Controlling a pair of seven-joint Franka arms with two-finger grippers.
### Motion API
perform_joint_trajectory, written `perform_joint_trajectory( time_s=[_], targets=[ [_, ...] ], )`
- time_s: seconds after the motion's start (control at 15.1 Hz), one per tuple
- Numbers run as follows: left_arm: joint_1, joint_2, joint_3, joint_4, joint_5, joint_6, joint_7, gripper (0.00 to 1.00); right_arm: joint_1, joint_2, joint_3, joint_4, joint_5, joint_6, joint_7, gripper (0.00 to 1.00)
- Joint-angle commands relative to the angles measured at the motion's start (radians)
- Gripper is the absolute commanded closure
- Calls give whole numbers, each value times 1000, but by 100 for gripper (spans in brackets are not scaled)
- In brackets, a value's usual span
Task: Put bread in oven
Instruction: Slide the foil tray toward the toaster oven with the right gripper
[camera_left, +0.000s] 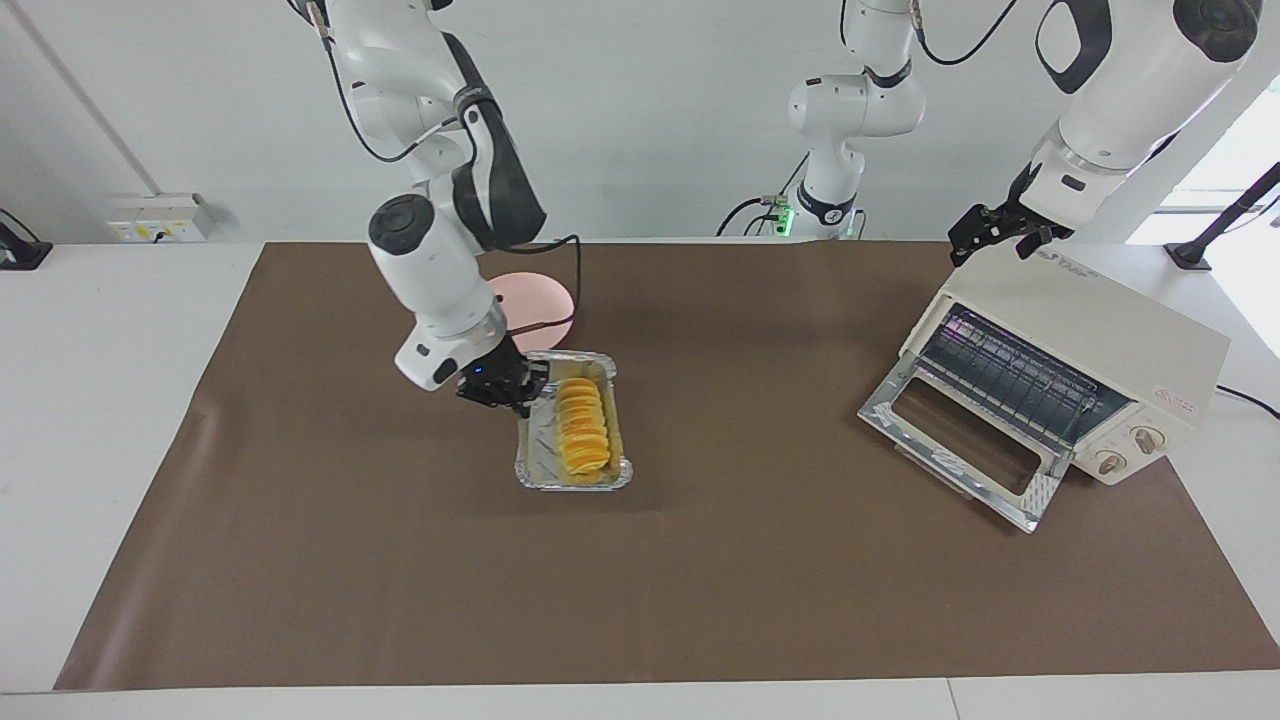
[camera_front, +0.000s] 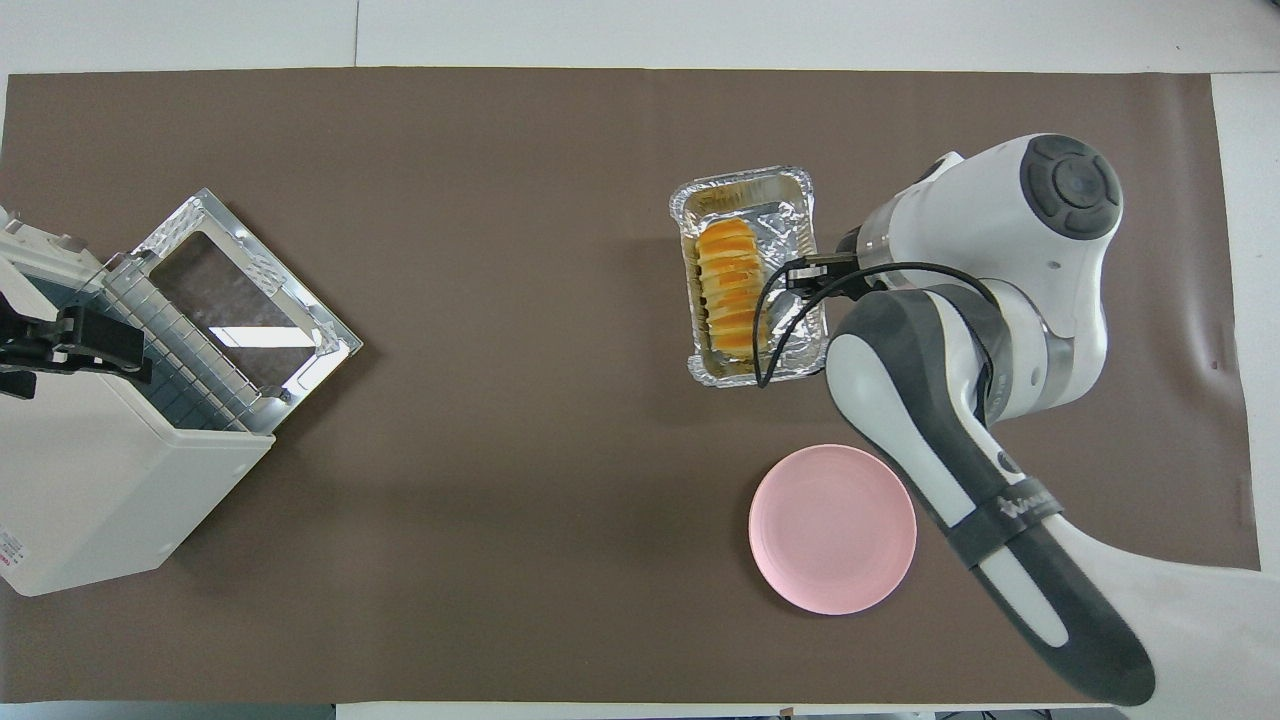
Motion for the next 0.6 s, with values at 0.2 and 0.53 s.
perform_joint_trajectory(
  time_s=[0.2,0.53],
  targets=[
    [5,-3,-2,10,11,-19,0,0,187,211,-2,223,33,55,261,100],
    [5,-3,-2,10,11,-19,0,0,247,291,-2,207,33,204,268,100]
  ],
)
